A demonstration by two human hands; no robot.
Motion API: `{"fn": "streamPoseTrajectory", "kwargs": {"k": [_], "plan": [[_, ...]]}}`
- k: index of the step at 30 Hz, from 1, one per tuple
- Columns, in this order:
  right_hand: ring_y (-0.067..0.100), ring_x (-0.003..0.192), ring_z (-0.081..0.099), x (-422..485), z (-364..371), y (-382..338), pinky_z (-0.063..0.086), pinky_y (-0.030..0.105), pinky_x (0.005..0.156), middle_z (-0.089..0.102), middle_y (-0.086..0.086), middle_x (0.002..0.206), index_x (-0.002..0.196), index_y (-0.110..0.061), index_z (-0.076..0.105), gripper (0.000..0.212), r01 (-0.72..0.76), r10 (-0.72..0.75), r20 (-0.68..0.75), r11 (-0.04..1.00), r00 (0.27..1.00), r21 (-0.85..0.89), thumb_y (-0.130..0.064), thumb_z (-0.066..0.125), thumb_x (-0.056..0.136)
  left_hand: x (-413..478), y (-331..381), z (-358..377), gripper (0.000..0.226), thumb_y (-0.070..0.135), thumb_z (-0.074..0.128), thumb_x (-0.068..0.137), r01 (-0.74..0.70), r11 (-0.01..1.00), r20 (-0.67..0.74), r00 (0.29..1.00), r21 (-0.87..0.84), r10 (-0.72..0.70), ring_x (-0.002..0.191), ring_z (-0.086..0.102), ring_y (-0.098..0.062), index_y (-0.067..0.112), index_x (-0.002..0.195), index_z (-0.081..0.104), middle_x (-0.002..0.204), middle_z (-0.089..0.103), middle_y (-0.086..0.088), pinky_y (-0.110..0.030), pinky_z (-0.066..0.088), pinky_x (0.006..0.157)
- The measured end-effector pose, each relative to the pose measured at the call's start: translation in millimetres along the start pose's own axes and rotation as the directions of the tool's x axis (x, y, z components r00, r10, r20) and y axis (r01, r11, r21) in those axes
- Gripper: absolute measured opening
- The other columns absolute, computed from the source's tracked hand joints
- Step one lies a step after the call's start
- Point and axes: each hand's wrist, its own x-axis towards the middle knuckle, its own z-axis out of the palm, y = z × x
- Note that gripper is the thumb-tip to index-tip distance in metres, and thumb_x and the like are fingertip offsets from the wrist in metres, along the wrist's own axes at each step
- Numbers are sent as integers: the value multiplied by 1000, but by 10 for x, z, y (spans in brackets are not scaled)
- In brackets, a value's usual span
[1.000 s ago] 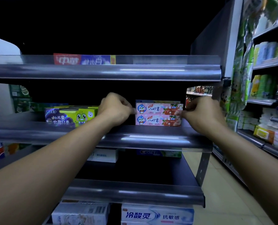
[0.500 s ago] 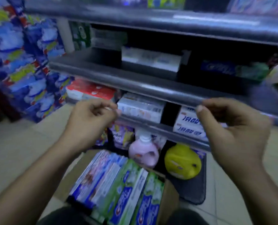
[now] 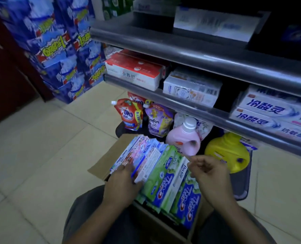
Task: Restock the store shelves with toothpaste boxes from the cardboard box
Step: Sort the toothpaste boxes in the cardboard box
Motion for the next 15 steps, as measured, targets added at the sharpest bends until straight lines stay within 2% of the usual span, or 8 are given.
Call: {"fn": "streamPoseTrajectory", "kwargs": {"k": [2,3,5,7,10,12,13,15], "plan": [[19,74,73,-47,32,26,59,53,75,76,-11,83,91,-47,74,23,-52,53,20,997,998,-49,-54,69,69,-53,-4,32,37,46,72,83,-42,999,-33,999,5,43,98,62,-25,24,112,67,102,60,0,-33,49,76],[19,74,73,-70,52,33,59,53,76,75,-12,85,92,-51,72,29,-69,72,29,995,997,-77,-61,64,66,-77,-1,39,31,44,70,85,-57,998,-44,997,8,57,96,61,-25,22,107,68,100,58,1,-33,48,74],[17,73,73,-113,100,38,59,52,76,75,-12,86,93,-53,71,31,-74,79,38,991,996,-113,-64,60,66,-129,5,53,21,38,65,89,-78,997,-58,995,15,79,93,59,-22,21,101,67,98,55,1,-34,48,71],[17,72,73,-152,133,44,59,52,74,75,-10,83,92,-55,71,27,-72,78,35,989,996,-131,-63,61,68,-185,-17,80,19,34,62,91,-90,996,-61,994,8,90,98,56,-20,22,105,66,104,55,2,-34,49,74],[18,70,72,-209,184,34,59,51,72,74,-8,77,85,-50,74,8,-51,56,34,987,998,-154,-44,74,79,-270,-82,111,25,32,67,90,-89,995,-55,995,-44,87,103,51,-16,25,114,61,112,53,5,-30,48,79],[20,67,71,-238,226,25,60,49,69,74,-7,75,83,-39,76,16,-62,68,40,989,997,-137,-23,78,86,-299,-101,110,24,25,69,87,-79,993,-65,995,-93,73,100,51,-15,27,108,58,109,53,6,-29,45,76],[19,64,70,-250,255,17,60,43,67,74,-9,75,85,-34,77,18,-65,72,48,989,996,-134,-17,78,87,-308,-101,105,23,22,70,84,-71,990,-71,995,-121,63,97,51,-15,28,102,56,105,52,7,-29,43,72],[8,58,67,-288,329,20,53,18,57,72,-17,72,87,-26,79,14,-21,32,72,988,997,-152,-12,78,86,-316,-111,101,27,16,72,78,-38,980,-84,996,-196,22,91,52,-14,30,90,53,97,52,10,-24,39,65]]}}
